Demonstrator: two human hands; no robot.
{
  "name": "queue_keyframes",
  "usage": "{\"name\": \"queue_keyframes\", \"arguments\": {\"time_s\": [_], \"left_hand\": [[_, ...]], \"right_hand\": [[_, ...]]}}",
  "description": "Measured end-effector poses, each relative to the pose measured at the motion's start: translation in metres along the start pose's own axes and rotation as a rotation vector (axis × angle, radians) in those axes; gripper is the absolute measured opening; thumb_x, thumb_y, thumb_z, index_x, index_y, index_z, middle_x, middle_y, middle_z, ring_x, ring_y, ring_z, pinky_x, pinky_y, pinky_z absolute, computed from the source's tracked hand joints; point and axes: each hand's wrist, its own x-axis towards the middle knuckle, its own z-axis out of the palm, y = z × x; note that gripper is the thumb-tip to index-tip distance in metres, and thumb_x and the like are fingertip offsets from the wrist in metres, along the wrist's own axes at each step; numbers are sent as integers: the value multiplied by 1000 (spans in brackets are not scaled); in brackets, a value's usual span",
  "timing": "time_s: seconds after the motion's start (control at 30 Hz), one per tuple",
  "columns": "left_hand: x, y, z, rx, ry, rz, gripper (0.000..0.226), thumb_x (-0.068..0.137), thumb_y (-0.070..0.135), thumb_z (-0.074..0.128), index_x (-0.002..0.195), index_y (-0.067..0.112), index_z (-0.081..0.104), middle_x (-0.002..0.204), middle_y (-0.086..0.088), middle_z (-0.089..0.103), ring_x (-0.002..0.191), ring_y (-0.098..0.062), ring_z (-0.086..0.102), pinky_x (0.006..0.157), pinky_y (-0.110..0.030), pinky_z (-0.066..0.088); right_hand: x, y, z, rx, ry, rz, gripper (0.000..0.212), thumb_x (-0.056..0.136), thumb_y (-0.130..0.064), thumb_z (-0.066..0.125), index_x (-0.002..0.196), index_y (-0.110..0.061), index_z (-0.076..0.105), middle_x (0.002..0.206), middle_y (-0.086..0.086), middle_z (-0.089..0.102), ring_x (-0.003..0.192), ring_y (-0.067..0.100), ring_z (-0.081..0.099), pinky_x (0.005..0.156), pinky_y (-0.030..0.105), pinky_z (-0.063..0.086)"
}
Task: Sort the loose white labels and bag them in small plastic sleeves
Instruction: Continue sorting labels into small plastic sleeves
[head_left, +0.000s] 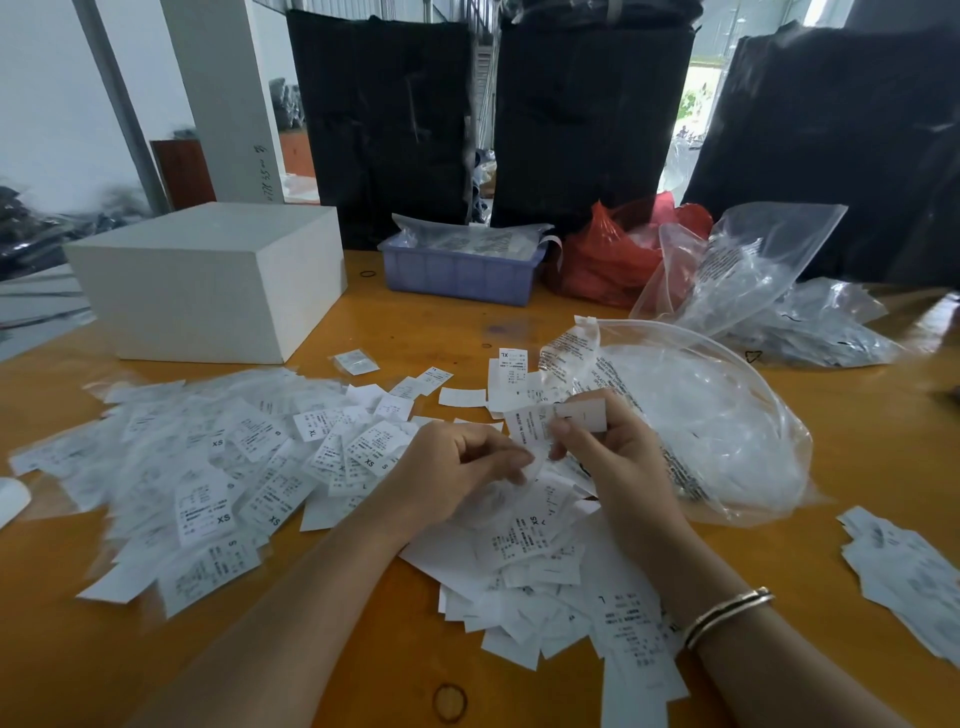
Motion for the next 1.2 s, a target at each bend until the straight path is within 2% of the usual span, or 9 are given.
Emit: {"name": "queue_keyframes", "arguments": {"time_s": [0.17, 0.27, 0.4, 0.53, 0.67, 0.97, 1.03, 1.1, 1.2], "left_hand": [[-1, 1, 1, -54, -29, -40, 13, 71, 45, 66, 75, 36, 74, 74, 11, 73, 72, -4, 68, 67, -10, 48], [-2, 2, 1, -48, -35, -56, 17, 68, 54, 65, 72, 40, 74, 76, 11, 73, 73, -6, 68, 66, -13, 50], [-2, -2, 1, -34, -31, -88, 33, 66, 57, 65, 77, 27, 76, 80, 9, 74, 75, -14, 68, 67, -20, 52], [-2, -4, 1, -16, -35, -83, 42, 66, 61, 64, 79, 23, 76, 80, -1, 74, 76, -26, 67, 69, -32, 53], [-2, 0, 0, -29, -45, -76, 23, 70, 54, 65, 72, 34, 75, 76, 5, 73, 71, -12, 67, 60, -12, 47], [-2, 3, 1, -22, -66, -80, 10, 70, 48, 65, 69, 42, 73, 76, 14, 72, 71, -1, 66, 60, -9, 45], [-2, 0, 1, -3, -51, -74, 18, 67, 56, 65, 72, 41, 74, 77, 9, 73, 73, -12, 67, 60, -16, 47], [-1, -3, 1, 9, -40, -76, 34, 64, 62, 64, 77, 33, 76, 79, 0, 73, 78, -30, 66, 65, -34, 51], [-1, -4, 1, 1, -43, -89, 32, 64, 61, 65, 78, 33, 75, 80, 4, 74, 79, -28, 68, 73, -40, 54]], "right_hand": [[1, -1, 0, 81, 45, -6, 5, 81, -21, 67, 80, -19, 62, 70, -8, 67, 66, 8, 63, 61, 17, 50], [0, -2, 1, 74, -26, 2, 11, 78, -30, 68, 79, -21, 62, 74, -7, 68, 71, 11, 64, 63, 19, 51], [0, -2, 2, 58, -100, 19, 3, 80, -23, 66, 79, -21, 64, 77, -5, 67, 76, 17, 64, 65, 21, 51], [0, -2, 0, 47, -104, 14, 17, 84, -15, 66, 73, -29, 65, 77, -1, 64, 76, 20, 61, 65, 24, 50], [0, -4, -2, 105, -60, 17, 13, 80, -18, 69, 73, -27, 65, 73, -3, 64, 70, 12, 61, 61, 20, 48], [-1, -3, 1, 68, -69, 17, 11, 80, -22, 63, 74, -30, 64, 73, -6, 65, 71, 12, 62, 62, 18, 49], [-1, -3, 1, 59, -70, 18, 10, 80, -23, 63, 74, -30, 64, 73, -7, 66, 72, 11, 62, 61, 18, 49], [-1, -2, 1, 42, -82, 20, 10, 80, -22, 64, 74, -30, 65, 75, -6, 66, 74, 13, 63, 64, 19, 49], [0, -2, 0, 3, -103, 5, 11, 80, -20, 64, 74, -28, 65, 79, 0, 64, 79, 22, 60, 69, 28, 49]]}}
